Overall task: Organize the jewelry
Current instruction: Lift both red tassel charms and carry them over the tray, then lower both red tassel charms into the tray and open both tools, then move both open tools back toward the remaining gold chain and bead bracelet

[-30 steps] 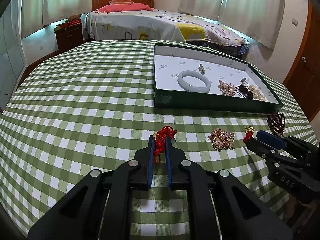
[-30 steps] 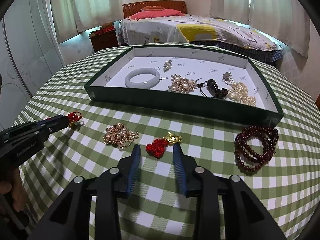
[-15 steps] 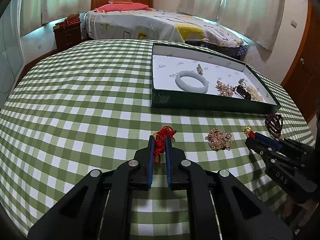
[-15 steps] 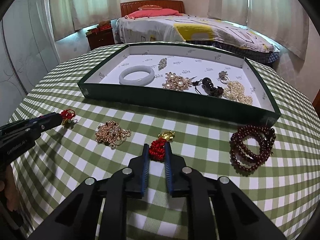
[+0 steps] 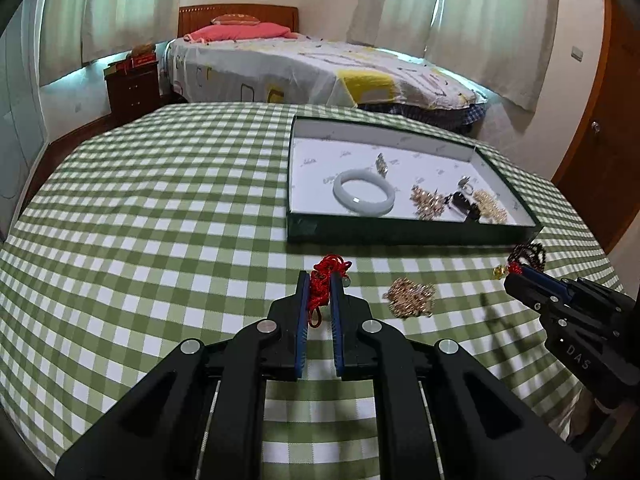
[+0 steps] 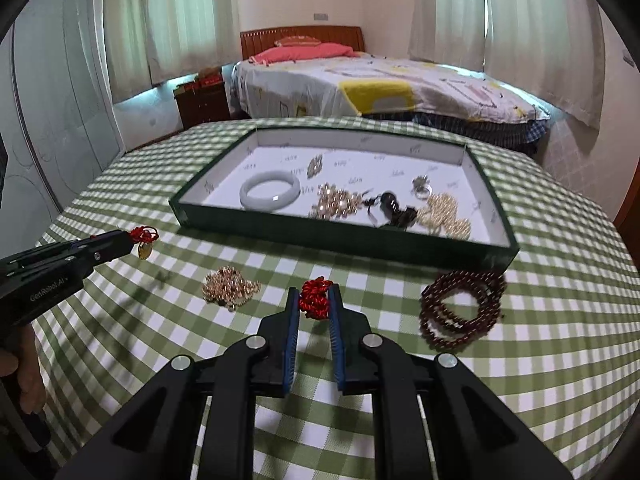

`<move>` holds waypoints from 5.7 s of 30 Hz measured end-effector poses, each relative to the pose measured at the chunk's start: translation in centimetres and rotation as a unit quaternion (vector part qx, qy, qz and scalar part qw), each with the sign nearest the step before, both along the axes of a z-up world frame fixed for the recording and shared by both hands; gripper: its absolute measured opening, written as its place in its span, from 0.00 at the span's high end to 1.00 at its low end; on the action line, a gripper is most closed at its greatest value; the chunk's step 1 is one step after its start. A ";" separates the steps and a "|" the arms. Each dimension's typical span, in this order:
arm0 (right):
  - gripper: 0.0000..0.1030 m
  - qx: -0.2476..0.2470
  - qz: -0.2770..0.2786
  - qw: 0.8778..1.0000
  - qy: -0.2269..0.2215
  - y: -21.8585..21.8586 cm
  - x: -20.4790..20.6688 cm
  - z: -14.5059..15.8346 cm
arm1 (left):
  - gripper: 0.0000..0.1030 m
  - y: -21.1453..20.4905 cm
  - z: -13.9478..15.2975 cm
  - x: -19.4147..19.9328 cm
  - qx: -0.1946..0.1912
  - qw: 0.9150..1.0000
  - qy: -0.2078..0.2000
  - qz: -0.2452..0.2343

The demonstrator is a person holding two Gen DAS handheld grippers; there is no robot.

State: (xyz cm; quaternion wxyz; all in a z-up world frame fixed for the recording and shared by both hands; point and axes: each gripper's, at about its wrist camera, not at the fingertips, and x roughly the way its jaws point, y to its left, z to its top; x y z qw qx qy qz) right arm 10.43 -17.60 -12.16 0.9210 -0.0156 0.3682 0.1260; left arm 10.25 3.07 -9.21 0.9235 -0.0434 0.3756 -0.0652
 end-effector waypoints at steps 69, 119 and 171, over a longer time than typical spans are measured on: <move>0.85 -0.015 -0.018 0.999 0.027 -2.0 20.8 -0.6 | 0.90 -6.8 -1.2 23.3 0.023 0.999 0.031 -0.031; 0.34 -0.020 -0.029 0.997 -0.070 -2.6 13.4 6.7 | 0.22 -5.1 7.2 13.7 0.011 0.997 -0.076 0.007; 0.27 -0.024 -0.124 0.990 0.069 -8.2 5.9 -3.9 | 0.16 -4.4 -2.3 2.2 0.006 1.000 -0.011 0.027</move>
